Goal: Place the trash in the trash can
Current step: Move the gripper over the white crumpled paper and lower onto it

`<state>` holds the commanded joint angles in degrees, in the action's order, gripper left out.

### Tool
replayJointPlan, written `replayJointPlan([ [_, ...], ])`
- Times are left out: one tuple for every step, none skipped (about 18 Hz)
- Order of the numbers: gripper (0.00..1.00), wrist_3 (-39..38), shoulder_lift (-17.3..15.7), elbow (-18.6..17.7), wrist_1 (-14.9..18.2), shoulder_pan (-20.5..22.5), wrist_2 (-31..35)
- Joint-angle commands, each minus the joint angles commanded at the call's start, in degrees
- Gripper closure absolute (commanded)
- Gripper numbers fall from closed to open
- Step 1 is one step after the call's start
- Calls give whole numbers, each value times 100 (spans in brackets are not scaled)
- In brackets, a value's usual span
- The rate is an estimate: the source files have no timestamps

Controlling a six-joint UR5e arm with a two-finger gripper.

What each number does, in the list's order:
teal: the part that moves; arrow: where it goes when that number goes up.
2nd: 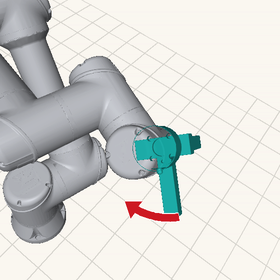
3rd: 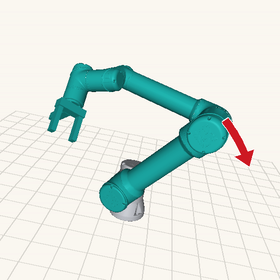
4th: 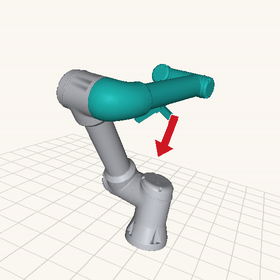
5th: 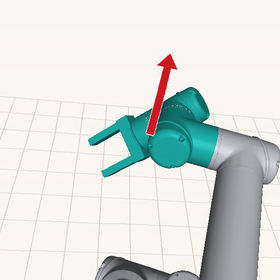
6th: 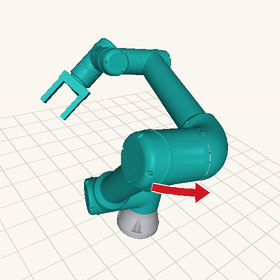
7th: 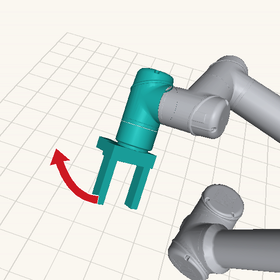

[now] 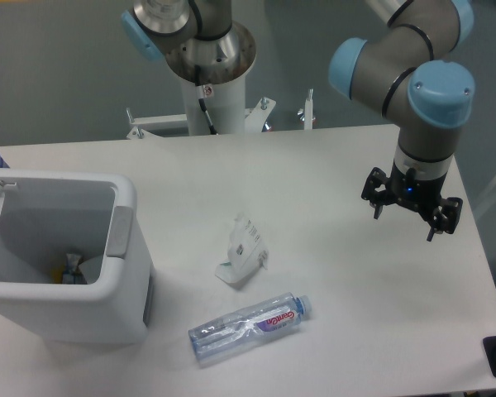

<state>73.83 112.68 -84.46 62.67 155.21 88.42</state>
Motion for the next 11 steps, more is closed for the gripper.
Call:
replayJointPlan([
  [0, -9, -9, 0, 9, -17, 0],
  [0, -17, -9, -17, 9, -44, 9],
  [0, -44, -18, -61, 9, -61, 17],
  [0, -174, -44, -105, -9, -114, -17],
  [0, -376, -53, -105, -44, -158, -44],
  [0, -595, -62, -88, -44, -228, -44],
  [0, -763, -70, -114, -44, -324, -44],
  [0, -834, -88, -158, -53, -412, -44],
  [0, -861, -114, -245, -70, -509, -88],
  [0, -879, -193, -385, -166, -588, -158],
  [0, -983, -298, -613, -341, -641, -210],
])
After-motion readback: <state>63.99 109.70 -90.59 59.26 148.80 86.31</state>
